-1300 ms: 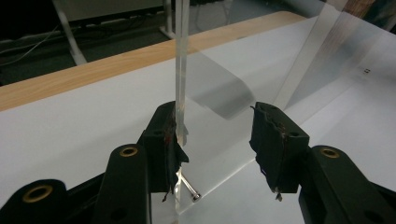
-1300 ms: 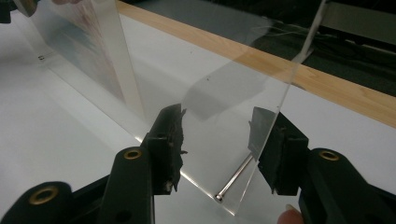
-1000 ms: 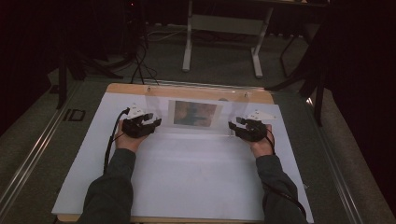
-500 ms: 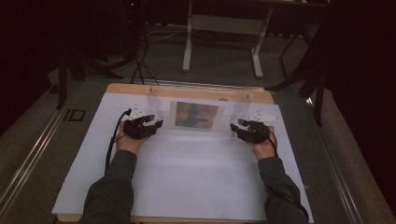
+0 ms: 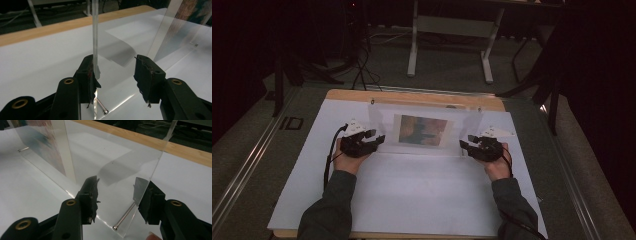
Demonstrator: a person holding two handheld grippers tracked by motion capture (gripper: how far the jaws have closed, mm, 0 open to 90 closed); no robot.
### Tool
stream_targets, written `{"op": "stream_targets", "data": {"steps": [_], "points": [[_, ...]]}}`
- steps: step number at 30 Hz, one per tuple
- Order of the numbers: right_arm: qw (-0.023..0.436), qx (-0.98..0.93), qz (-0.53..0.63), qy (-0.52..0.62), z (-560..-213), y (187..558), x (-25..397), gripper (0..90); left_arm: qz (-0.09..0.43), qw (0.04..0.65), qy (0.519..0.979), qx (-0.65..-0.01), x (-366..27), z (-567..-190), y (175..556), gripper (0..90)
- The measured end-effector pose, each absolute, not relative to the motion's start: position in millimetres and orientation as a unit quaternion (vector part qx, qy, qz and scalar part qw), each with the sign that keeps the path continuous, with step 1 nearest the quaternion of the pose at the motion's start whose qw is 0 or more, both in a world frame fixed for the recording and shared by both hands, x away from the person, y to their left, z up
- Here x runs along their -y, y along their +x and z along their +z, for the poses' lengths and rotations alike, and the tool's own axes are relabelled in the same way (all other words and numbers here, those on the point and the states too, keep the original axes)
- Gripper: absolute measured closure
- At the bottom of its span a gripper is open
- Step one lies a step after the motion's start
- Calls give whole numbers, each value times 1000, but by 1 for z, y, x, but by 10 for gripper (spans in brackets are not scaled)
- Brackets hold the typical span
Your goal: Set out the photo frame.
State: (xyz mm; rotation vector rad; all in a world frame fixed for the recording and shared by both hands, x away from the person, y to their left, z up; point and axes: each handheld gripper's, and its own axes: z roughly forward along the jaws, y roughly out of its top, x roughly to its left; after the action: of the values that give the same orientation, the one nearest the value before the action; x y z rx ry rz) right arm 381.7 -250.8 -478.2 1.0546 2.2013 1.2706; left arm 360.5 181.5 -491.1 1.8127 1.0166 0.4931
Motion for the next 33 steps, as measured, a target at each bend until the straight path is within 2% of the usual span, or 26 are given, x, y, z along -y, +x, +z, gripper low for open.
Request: {"op": "stream_targets", "data": {"steps": [16, 33], "points": [[167, -783, 457, 387, -476, 363, 253, 524, 182, 476, 743, -434, -182, -489, 338, 529], [171, -781, 465, 381, -480, 360, 253, 508, 179, 489, 737, -430, -185, -495, 333, 530]]}}
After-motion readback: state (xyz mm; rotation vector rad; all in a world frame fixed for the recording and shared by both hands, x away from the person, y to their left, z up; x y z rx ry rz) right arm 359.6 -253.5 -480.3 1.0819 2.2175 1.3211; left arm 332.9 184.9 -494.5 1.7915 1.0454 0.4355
